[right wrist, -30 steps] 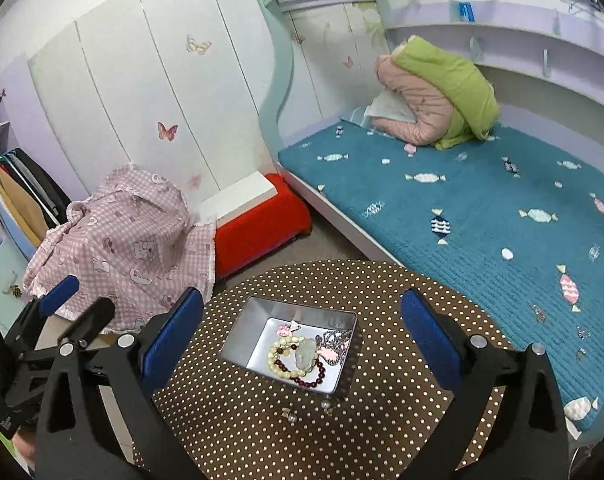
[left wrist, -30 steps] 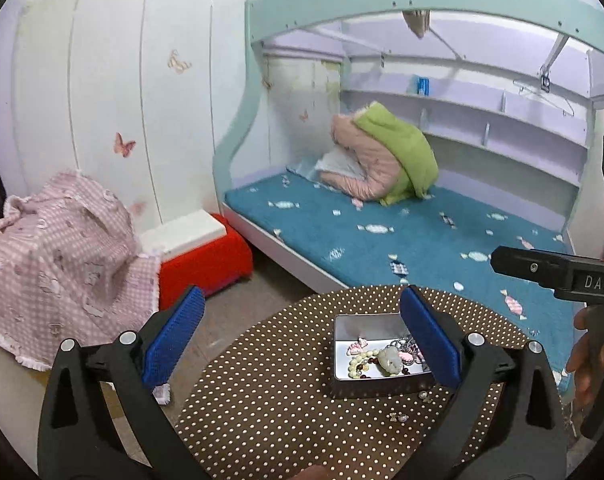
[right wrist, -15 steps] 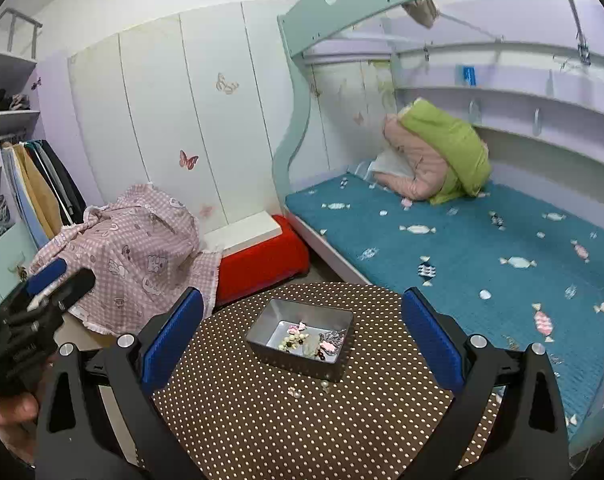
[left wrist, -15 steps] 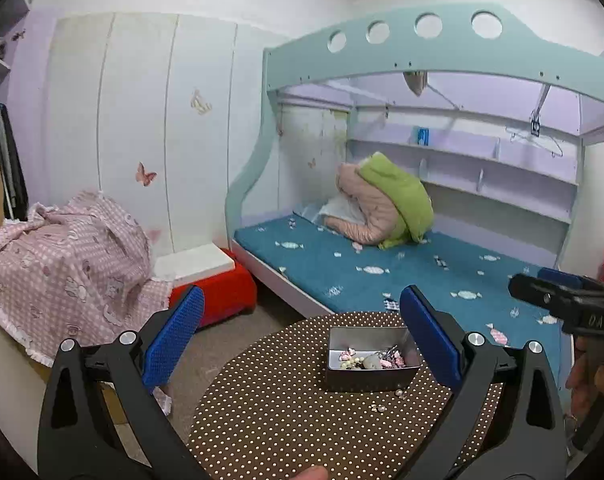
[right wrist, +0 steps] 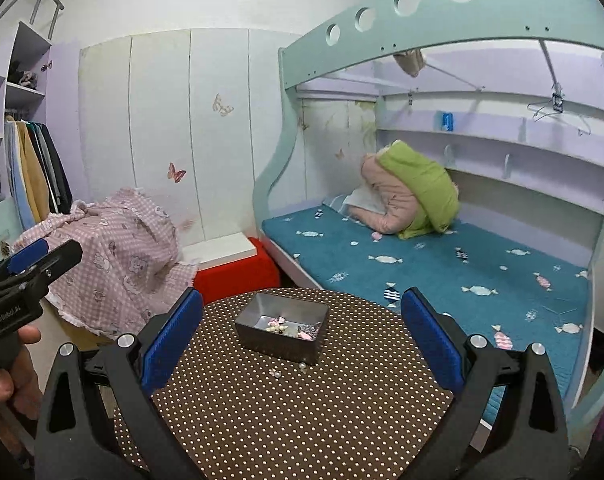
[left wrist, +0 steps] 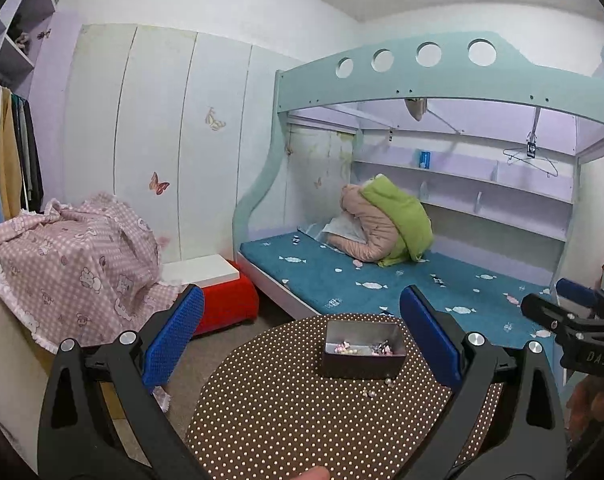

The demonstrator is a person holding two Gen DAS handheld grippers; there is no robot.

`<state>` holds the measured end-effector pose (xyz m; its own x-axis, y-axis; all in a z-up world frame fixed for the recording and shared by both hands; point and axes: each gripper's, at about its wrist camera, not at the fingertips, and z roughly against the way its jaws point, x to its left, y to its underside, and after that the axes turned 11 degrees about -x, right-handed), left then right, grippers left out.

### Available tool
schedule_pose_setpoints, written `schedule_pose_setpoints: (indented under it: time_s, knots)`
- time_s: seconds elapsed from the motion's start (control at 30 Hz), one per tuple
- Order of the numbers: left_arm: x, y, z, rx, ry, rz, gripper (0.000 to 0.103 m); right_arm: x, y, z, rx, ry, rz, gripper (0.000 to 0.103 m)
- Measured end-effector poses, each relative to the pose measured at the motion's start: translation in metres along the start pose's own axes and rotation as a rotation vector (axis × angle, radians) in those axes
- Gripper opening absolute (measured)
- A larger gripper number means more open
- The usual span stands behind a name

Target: Organize jewelry

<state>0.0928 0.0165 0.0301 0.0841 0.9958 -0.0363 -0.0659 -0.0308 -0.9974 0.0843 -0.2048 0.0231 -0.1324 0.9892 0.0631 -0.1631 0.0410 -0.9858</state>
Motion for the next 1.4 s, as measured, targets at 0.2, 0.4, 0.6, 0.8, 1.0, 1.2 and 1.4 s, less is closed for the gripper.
schedule_pose_setpoints:
  time_s: [0.2, 0.4, 0.6, 0.8, 1.0, 1.2, 1.4]
  knots:
    - [-0.004, 0.014, 0.016, 0.011, 0.008, 0.008, 0.098, 0.001, 0.007, 0.018, -0.028, 0.013, 0.001, 0.095]
    - [-0.005, 0.028, 0.019, 0.040, 0.007, 0.012, 0.098, -0.007, 0.013, 0.019, -0.027, 0.030, -0.011, 0.095]
    - [-0.008, 0.043, 0.006, 0.084, 0.013, -0.005, 0.098, -0.015, 0.030, 0.005, 0.023, 0.054, -0.023, 0.095]
    - [-0.019, 0.081, -0.032, 0.193, 0.027, -0.034, 0.098, -0.026, 0.057, -0.017, 0.102, 0.074, -0.039, 0.095]
    - [-0.036, 0.122, -0.075, 0.300, 0.038, -0.074, 0.098, -0.039, 0.085, -0.041, 0.183, 0.086, -0.054, 0.095]
    - [-0.057, 0.168, -0.129, 0.417, 0.060, -0.115, 0.098, -0.053, 0.119, -0.068, 0.274, 0.084, -0.077, 0.095]
    - [-0.071, 0.204, -0.181, 0.535, 0.108, -0.131, 0.098, -0.063, 0.139, -0.087, 0.339, 0.082, -0.094, 0.095]
